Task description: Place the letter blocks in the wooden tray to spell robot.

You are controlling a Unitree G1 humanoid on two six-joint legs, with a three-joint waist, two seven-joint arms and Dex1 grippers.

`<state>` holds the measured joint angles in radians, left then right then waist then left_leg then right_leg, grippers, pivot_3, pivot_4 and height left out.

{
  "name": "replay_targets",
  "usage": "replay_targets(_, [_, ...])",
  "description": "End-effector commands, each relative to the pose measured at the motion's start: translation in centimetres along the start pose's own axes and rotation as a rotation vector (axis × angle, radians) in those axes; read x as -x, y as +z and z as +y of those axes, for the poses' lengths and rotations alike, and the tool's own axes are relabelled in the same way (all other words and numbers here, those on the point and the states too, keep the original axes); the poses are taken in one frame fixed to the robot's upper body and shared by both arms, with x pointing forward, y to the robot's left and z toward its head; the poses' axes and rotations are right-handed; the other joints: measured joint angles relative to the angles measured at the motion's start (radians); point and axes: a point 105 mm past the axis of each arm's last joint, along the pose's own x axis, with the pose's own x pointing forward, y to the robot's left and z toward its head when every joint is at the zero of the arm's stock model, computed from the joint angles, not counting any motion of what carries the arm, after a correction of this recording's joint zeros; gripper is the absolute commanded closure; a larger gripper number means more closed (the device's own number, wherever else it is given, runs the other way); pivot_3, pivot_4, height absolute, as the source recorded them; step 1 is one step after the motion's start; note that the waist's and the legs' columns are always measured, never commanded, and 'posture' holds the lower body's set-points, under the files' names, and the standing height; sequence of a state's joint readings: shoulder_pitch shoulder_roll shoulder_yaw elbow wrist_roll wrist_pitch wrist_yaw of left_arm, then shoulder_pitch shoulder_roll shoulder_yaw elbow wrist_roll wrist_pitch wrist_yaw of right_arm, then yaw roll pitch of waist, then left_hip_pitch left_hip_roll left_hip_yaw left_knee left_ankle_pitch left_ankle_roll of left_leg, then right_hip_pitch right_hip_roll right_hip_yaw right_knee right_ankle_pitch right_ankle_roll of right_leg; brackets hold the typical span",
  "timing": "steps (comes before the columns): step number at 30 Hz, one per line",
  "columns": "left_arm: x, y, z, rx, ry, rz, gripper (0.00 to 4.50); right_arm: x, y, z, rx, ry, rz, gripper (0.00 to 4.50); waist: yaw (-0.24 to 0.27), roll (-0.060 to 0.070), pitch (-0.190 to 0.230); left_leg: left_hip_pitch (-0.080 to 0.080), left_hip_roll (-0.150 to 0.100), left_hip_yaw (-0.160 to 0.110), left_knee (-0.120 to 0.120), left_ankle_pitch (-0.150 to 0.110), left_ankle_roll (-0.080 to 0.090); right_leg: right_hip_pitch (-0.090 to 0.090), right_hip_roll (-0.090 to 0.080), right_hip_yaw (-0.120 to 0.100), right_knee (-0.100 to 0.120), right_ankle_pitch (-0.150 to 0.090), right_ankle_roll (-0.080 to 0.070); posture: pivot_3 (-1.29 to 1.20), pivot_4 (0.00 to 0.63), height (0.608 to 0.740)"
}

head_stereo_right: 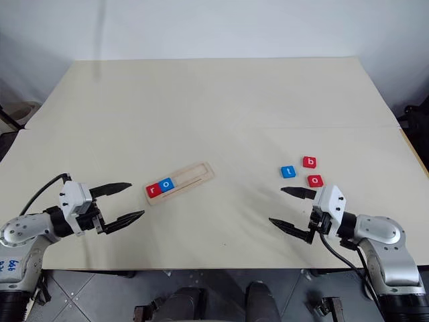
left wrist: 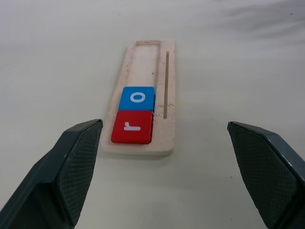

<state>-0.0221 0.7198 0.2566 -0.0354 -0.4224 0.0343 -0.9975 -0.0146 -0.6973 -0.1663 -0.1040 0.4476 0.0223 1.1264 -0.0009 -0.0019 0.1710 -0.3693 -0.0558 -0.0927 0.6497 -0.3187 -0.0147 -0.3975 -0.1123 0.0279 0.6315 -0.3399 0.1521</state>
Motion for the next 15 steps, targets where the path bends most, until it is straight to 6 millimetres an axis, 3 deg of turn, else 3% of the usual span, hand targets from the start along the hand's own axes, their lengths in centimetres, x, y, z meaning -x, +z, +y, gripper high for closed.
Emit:
replay_targets(1, [-0.2, 0.7, 0.3, -0.051, 0.011, -0.013, 0.03, 0.4, 0.8, -0.3, 0.034, -0.018, -0.015, 0.00, 0.000, 0.000, 0.000, 0.000, 0.000, 0.000, 0.000, 0.000, 0.000, 0.000, 0.000, 0.000, 0.000, 0.000, 0.000, 0.00, 0.150, 0.740])
replay_targets(8, [0.5, 0.6, 1.0, -0.017, 0.076, -0.028, 0.03, 0.0, 1.1, -0.5, 0.035, -0.019, -0.033, 0.00, -0.001, 0.000, 0.000, 0.000, 0.000, 0.000, 0.000, 0.000, 0.000, 0.000, 0.000, 0.000, 0.000, 0.000, 0.000, 0.00, 0.150, 0.740])
replay_targets(12, [2.0, -0.1, 1.3, 0.009, 0.143, -0.013, 0.03, -1.0, 1.7, -0.3, 0.041, 0.003, -0.071, 0.00, -0.002, 0.000, 0.000, 0.000, 0.000, 0.000, 0.000, 0.000, 0.000, 0.000, 0.000, 0.000, 0.000, 0.000, 0.000, 0.00, 0.150, 0.740])
replay_targets(15, [3.9, -1.4, 1.2, 0.043, 0.223, 0.019, 0.03, -2.7, 3.3, 0.5, 0.072, 0.057, -0.148, 0.00, -0.008, 0.000, 0.000, 0.000, 0.001, 0.000, -0.001, 0.000, 0.000, 0.000, 0.000, 0.001, 0.000, 0.000, 0.000, 0.00, 0.150, 0.740])
